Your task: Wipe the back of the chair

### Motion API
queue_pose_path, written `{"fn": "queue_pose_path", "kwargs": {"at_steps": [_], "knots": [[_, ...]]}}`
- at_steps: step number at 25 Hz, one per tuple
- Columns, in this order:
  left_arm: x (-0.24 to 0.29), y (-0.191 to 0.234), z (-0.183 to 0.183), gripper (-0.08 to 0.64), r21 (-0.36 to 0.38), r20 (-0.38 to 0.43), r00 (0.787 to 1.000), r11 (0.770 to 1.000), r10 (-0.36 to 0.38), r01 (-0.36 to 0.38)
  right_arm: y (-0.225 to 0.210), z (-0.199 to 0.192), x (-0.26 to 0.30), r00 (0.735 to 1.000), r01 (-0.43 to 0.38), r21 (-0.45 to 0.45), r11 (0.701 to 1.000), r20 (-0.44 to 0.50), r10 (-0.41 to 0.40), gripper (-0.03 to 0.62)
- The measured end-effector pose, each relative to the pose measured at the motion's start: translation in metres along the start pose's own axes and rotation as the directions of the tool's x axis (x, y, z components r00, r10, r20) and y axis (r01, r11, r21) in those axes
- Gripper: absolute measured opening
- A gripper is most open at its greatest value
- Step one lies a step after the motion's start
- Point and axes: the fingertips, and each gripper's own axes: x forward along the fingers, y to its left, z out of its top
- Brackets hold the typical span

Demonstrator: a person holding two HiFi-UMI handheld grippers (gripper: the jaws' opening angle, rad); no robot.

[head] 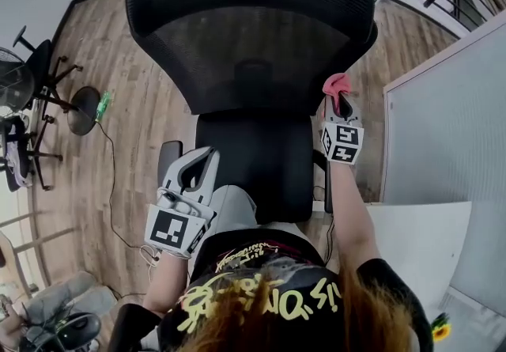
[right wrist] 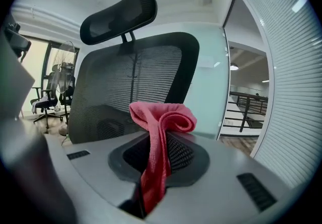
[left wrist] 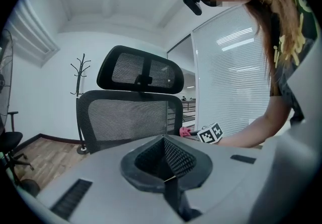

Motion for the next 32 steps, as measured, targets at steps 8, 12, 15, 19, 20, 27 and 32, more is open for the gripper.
{"fn": "queue_pose_path", "kwargs": {"at_steps": [8,12,15,19,20,27,32], "knots": [[-0.013,0.029,-0.027,-0.011,-0.034,-0.041,0.998,0.998,0.046,-0.047,0.015,0.004,0.021,0.994,0.105,0.061,0.993,0.011,-0.106,0.061],[-0.011,0.037,-0.028,-0.011,-0.054,-0.046,0.998,0.997,0.046,-0.048,0.031,0.01,0.025,0.985,0.162,0.147,0.976,0.027,-0.168,0.061],[-0.009,0.043,-0.03,-0.011,-0.056,-0.033,0.998,0.997,0.054,-0.056,0.059,0.017,0.032,0.989,0.128,0.188,0.974,0.044,-0.138,0.061],[-0.007,0.051,-0.03,-0.011,-0.058,-0.021,0.997,0.996,0.07,-0.071,0.094,0.027,0.043,0.993,0.084,0.212,0.974,0.062,-0.099,0.061],[-0.008,0.052,-0.031,-0.011,-0.06,-0.025,0.997,0.995,0.074,-0.076,0.101,0.028,0.045,0.994,0.075,0.216,0.974,0.064,-0.09,0.061],[-0.014,0.057,-0.035,-0.011,-0.066,-0.037,0.994,0.992,0.106,-0.108,0.174,0.051,0.063,0.989,-0.124,0.109,0.986,0.094,0.114,0.061],[-0.018,0.063,-0.035,-0.011,-0.079,-0.04,0.99,0.988,0.133,-0.135,0.201,0.061,0.076,0.983,-0.167,0.114,0.979,0.098,0.156,0.061]]}}
